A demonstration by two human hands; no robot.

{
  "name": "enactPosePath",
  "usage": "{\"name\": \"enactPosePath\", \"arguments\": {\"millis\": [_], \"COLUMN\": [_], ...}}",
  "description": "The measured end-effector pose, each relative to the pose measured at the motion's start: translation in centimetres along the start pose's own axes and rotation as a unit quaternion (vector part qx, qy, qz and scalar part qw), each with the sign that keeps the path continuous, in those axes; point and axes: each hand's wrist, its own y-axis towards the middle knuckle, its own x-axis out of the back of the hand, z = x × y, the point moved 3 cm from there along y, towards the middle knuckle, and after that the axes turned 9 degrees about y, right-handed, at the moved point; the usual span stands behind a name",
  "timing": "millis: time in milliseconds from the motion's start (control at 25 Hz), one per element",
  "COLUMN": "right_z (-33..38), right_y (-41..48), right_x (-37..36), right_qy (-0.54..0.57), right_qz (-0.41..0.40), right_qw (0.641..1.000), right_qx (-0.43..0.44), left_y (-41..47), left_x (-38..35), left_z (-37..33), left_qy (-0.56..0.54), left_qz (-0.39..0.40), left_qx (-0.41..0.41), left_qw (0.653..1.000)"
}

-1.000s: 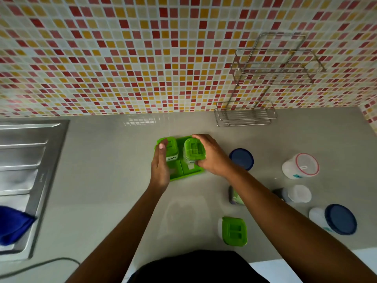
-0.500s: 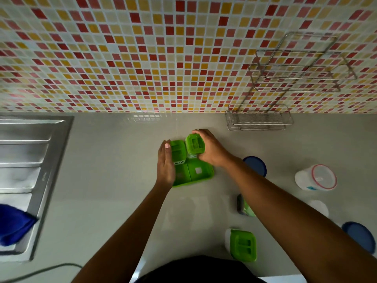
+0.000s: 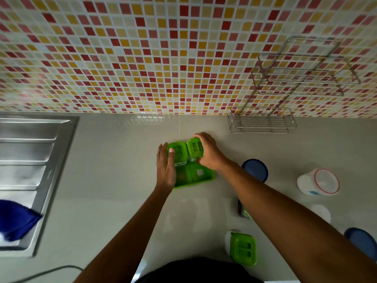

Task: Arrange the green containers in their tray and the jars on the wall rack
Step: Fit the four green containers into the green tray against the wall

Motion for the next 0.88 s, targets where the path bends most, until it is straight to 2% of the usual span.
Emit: {"name": "enactPosePath", "arguments": {"millis": [80,200,320,480,880], "right_z": [0.0,-0.2,-0.4,-1.2,-2.2], "right_y": [-0.9,-2.6,-4.1,-5.6,-10.1], "right_x": [-0.3,-0.9,-1.6,-1.6,-2.4], "right_qy": [0.043,0.117,0.131,0.145,0.157], "right_qz": [-0.025,-0.111,-0.148,-0.140,-0.126], "right_qw": [0.998,0.981,0.965,0.956,0.948], "right_qx": [-0.037,-0.105,-0.171,-0.215,-0.246], "left_y": [-0.1,-0.6,-1.2,-1.2,-3.1], "left_x": [0.0,-0.2,-0.2,-0.2,-0.4], "left_z": [0.5,1.0,0.7,0.8,1.9], "left_qy": [-0.008,-0.058,-0.094,-0.106,-0.111], "left_qz": [-0.011,0.000,0.006,0.015,0.055], "left_qx": [0.033,0.088,0.075,0.081,0.049], "left_qw": [0.999,0.994,0.993,0.991,0.991]}}
